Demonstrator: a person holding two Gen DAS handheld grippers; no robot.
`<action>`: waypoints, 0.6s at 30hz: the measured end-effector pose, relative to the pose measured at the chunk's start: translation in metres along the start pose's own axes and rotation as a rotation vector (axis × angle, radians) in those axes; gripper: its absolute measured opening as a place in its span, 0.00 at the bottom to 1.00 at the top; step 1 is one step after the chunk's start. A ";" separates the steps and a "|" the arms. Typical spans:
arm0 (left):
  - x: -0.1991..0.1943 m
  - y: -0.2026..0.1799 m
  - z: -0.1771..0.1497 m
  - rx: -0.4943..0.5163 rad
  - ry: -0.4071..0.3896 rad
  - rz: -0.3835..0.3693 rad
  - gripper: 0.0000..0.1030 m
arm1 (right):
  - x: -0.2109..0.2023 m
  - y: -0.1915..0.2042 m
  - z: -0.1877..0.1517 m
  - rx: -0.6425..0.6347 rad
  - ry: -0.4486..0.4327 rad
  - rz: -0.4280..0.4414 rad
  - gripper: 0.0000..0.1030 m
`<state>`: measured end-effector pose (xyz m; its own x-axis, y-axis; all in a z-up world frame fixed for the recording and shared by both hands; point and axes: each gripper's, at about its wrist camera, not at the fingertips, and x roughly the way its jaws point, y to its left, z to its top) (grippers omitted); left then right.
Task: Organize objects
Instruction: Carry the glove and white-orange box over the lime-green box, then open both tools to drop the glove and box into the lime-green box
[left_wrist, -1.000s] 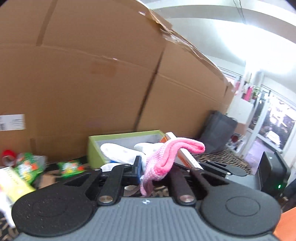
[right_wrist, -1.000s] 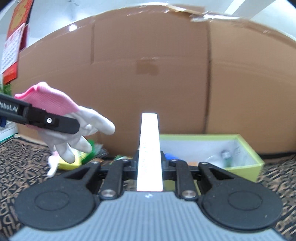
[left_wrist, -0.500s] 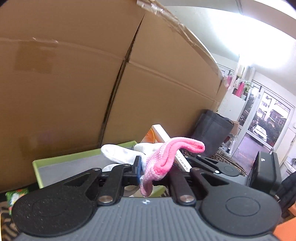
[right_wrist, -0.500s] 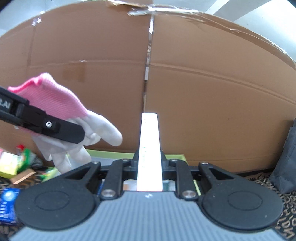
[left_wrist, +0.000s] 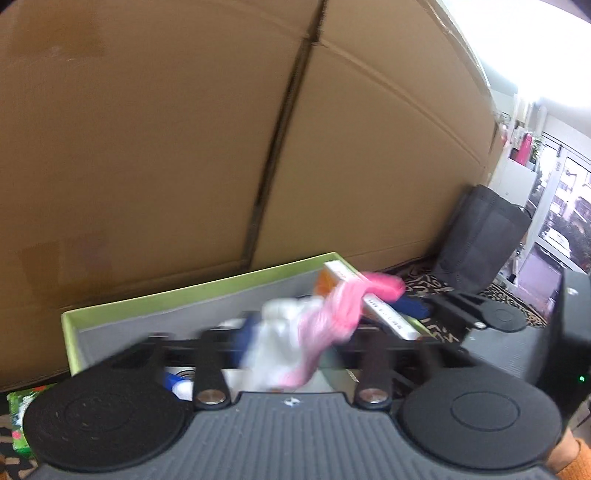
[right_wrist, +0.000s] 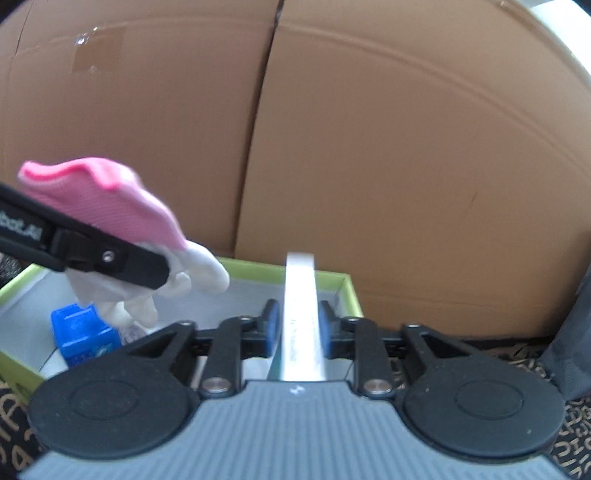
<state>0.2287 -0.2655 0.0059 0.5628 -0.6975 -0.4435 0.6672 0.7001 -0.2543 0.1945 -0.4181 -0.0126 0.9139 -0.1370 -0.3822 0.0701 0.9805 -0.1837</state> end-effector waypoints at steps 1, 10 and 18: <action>-0.005 0.003 -0.002 -0.013 -0.019 0.013 0.79 | -0.002 0.001 -0.002 -0.005 -0.005 0.004 0.45; -0.028 0.023 0.003 -0.140 -0.060 0.040 0.84 | -0.027 0.004 -0.013 0.034 -0.009 0.056 0.62; -0.054 0.023 -0.002 -0.107 -0.078 0.098 0.84 | -0.042 0.022 -0.015 0.039 0.007 0.146 0.62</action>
<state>0.2132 -0.2115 0.0223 0.6617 -0.6321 -0.4034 0.5539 0.7746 -0.3052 0.1519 -0.3926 -0.0139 0.9126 0.0068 -0.4087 -0.0479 0.9947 -0.0906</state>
